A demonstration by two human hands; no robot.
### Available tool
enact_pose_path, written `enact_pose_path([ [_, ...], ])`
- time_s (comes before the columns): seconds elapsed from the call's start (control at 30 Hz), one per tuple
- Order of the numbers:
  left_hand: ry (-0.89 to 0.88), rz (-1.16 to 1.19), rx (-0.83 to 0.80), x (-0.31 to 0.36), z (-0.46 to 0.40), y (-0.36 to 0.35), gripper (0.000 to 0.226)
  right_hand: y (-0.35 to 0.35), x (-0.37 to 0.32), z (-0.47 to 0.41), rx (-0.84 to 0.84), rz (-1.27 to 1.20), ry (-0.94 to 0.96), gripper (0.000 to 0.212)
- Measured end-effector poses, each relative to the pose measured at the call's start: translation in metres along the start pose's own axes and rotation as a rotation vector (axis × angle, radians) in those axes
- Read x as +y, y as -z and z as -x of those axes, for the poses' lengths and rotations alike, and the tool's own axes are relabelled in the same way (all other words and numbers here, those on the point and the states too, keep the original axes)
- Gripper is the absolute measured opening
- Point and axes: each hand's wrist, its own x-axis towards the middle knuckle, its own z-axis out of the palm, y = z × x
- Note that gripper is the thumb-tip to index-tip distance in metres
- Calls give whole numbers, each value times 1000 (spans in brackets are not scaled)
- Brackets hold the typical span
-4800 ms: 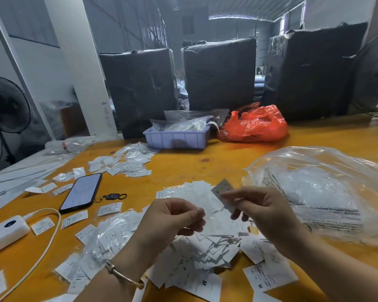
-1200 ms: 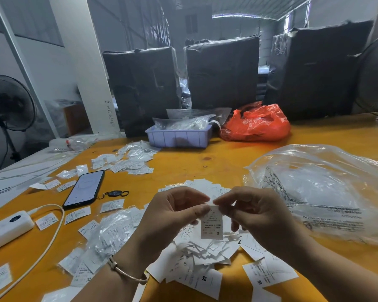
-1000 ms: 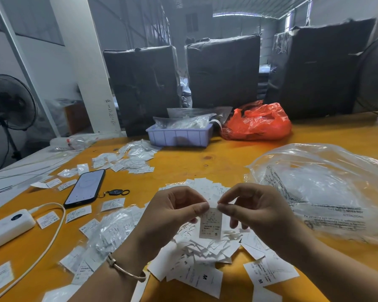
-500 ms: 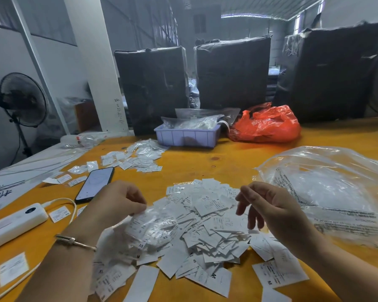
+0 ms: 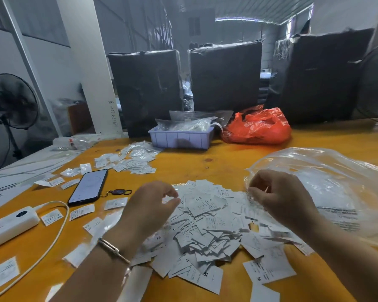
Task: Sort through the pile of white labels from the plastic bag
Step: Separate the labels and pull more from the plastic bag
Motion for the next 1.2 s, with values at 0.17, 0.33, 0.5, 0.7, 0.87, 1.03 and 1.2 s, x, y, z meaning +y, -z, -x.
enact_pose_path([
  [0.17,-56,-64,-108,30,-11,-27,29,27,11,-15,-45,540,-157,18],
  [0.33,-23,-102,-91,34,-7,-37,38,36,36,-16,-228,688,-332,31],
  [0.5,-23,48,-54,28,-3,-39,34,30,45,-12,-261,800,-321,15],
  [0.7,21,431,19,23,4,-35,28,25,55,-9,-153,802,-266,11],
  [0.87,92,631,-42,22,5,-28,28,18,68,-10,-151,840,-246,18],
  [1.03,83,679,-42,23,6,-24,10,18,71,-13,-43,829,-232,17],
  [1.2,70,621,-26,24,7,-26,17,17,69,-12,-8,727,-202,21],
])
